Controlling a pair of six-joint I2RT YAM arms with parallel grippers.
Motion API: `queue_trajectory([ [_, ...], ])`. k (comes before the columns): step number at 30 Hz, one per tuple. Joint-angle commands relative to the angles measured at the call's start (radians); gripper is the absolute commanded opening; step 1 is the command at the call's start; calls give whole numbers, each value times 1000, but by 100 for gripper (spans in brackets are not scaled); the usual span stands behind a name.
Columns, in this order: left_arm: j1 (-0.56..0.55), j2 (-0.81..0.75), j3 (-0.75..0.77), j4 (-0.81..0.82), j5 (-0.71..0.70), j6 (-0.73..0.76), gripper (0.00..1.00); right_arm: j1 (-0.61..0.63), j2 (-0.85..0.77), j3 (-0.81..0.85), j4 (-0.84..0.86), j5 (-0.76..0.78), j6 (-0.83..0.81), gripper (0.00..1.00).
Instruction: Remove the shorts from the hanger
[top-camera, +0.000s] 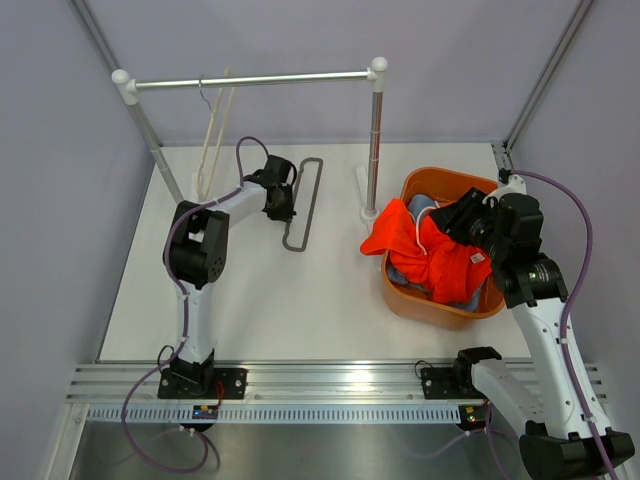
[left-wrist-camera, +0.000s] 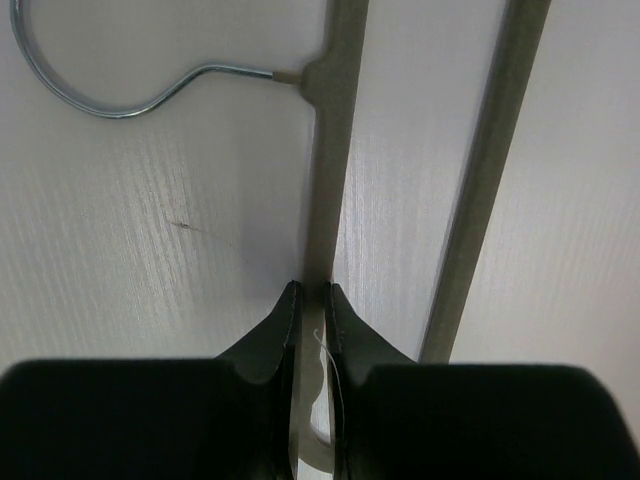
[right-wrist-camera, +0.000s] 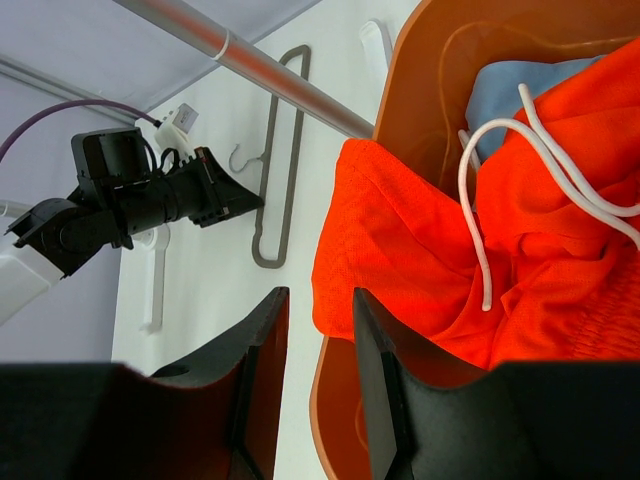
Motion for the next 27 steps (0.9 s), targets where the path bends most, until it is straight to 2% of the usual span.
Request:
queue_trajectory([
  [1,6,44,-10,-39,-25,20,0,-5,-16,-3,13,-6,0,40],
  [9,-9,-44,-10,-51,-70,31,0,-5,-24,0,4,7,-6,41],
  [16,-52,-119,9,-115,-188,69,0,-5,-19,-3,21,-8,4,41],
  [23,-80,-188,-23,-134,-238,78,0,-3,-15,22,12,-23,-5,41],
  [27,-100,-232,-40,-141,-254,86,0,-5,-5,55,-4,-60,-14,47],
])
